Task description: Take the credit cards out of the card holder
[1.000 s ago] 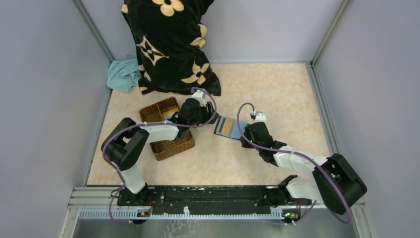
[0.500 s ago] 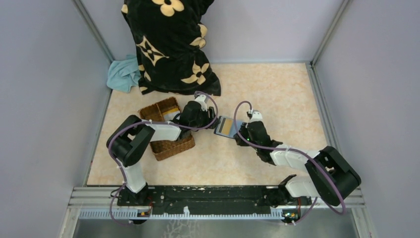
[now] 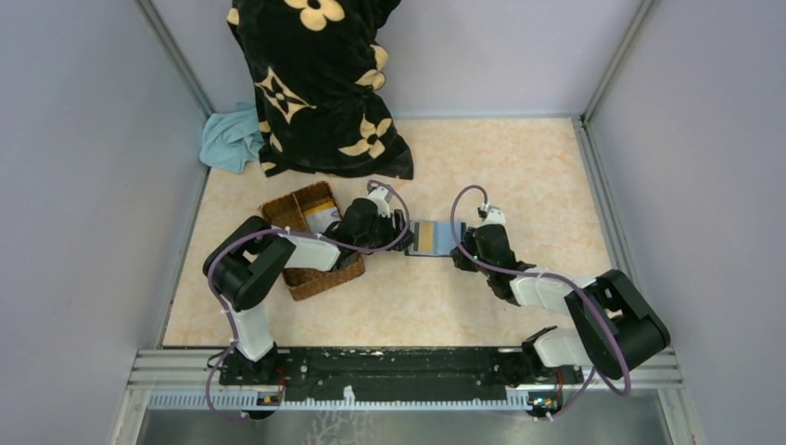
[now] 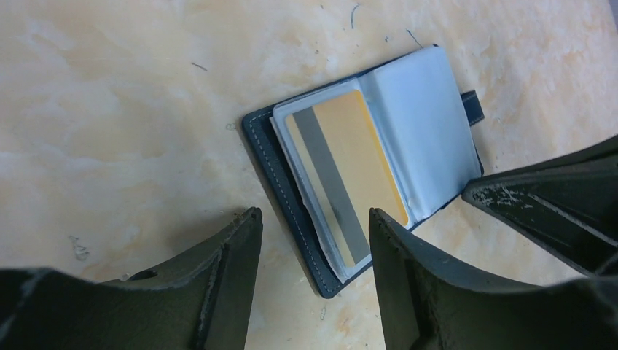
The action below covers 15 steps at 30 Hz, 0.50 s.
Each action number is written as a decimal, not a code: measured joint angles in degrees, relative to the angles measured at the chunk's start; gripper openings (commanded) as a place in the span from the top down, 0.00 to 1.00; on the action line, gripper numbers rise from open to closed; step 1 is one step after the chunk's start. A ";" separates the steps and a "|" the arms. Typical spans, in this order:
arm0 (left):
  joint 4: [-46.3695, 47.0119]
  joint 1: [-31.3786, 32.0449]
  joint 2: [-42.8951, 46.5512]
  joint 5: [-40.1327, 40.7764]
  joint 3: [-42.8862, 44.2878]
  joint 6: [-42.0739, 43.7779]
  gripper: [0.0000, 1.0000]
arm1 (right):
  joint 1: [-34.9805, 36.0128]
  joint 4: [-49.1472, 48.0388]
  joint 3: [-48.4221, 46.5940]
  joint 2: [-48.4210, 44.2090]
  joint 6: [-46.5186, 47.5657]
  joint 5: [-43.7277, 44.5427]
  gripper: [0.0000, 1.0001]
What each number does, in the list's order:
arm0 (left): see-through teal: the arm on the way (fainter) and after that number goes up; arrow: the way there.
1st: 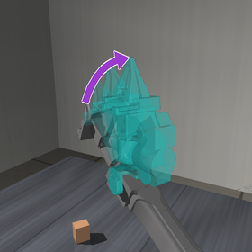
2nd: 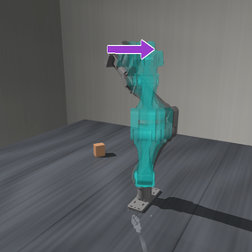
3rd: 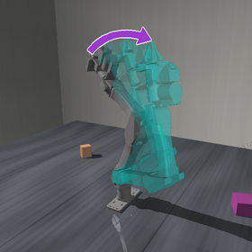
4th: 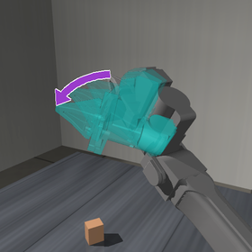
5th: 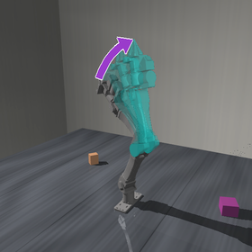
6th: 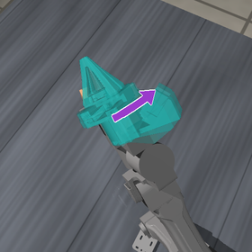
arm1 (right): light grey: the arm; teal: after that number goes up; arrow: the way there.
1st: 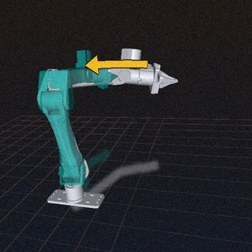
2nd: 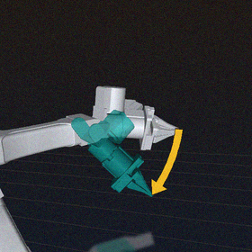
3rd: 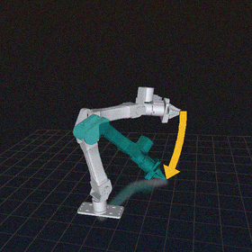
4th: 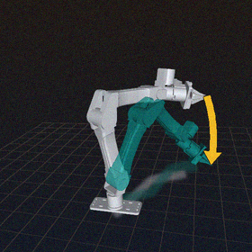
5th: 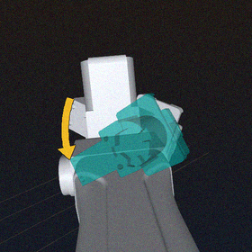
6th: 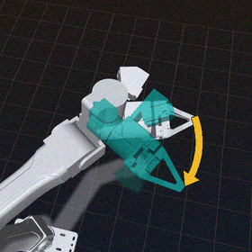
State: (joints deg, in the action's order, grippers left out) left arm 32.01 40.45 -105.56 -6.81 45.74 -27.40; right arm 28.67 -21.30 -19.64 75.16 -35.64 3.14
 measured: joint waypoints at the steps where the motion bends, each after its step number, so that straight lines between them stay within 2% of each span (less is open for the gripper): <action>1: 0.24 0.09 0.02 -0.24 -0.17 0.02 0.38 | -0.39 0.04 -0.02 0.04 0.04 -0.02 1.00; 15: 2.40 1.03 0.70 -3.96 -1.95 0.48 0.37 | -1.57 -1.68 -1.05 1.40 1.16 -5.64 1.00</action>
State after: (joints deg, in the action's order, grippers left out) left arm 34.41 41.47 -104.86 -10.76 43.79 -26.92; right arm 27.09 -22.98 -20.69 76.55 -34.48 -2.50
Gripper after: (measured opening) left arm 0.622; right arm 0.005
